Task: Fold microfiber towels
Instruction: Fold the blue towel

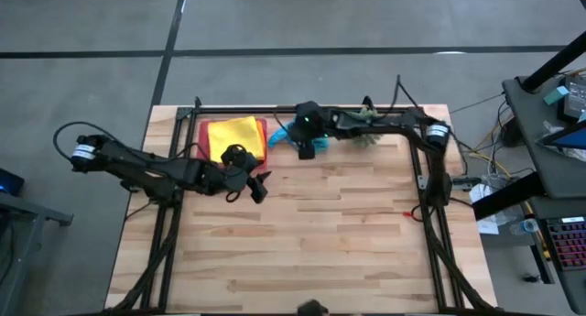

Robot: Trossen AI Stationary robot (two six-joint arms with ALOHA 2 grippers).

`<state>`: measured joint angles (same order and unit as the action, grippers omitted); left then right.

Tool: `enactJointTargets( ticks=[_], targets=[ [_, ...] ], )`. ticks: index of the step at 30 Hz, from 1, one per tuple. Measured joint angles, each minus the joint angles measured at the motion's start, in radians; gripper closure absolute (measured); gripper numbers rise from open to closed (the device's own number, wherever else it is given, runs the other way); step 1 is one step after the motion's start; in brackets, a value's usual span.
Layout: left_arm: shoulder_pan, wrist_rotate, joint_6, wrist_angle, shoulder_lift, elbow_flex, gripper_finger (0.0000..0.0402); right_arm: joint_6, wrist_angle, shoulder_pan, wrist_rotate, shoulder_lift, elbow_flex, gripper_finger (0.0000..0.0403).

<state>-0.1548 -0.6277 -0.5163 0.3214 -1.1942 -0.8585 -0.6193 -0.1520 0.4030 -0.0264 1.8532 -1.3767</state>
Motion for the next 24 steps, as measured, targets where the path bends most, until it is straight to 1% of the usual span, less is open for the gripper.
enactJointTargets(
  ticks=[5,8,12,17,19,21,24],
  targets=[
    [-0.002,-0.010,0.000,0.001,0.000,0.000,0.0226,-0.036,-0.118,0.031,-0.012,0.143,-0.179,0.0221],
    [-0.002,-0.012,0.002,0.001,0.000,0.000,0.0226,-0.077,-0.216,0.043,-0.059,0.218,-0.282,0.0226],
    [-0.002,-0.017,0.003,0.001,0.000,0.000,0.0226,-0.086,-0.278,0.054,-0.046,0.305,-0.390,0.0233],
    [-0.002,-0.032,0.005,0.001,0.000,0.001,0.0226,-0.088,-0.338,0.067,-0.054,0.376,-0.501,0.0247],
    [-0.002,-0.041,0.005,0.001,0.000,0.001,0.0226,-0.089,-0.367,0.068,-0.053,0.399,-0.534,0.0263],
    [-0.002,-0.043,0.005,0.001,0.000,0.001,0.0226,-0.089,-0.377,0.068,-0.055,0.420,-0.554,0.0288],
    [-0.004,-0.047,0.002,0.001,0.000,0.001,0.0226,-0.092,-0.409,0.066,-0.057,0.441,-0.581,0.0345]
  ],
)
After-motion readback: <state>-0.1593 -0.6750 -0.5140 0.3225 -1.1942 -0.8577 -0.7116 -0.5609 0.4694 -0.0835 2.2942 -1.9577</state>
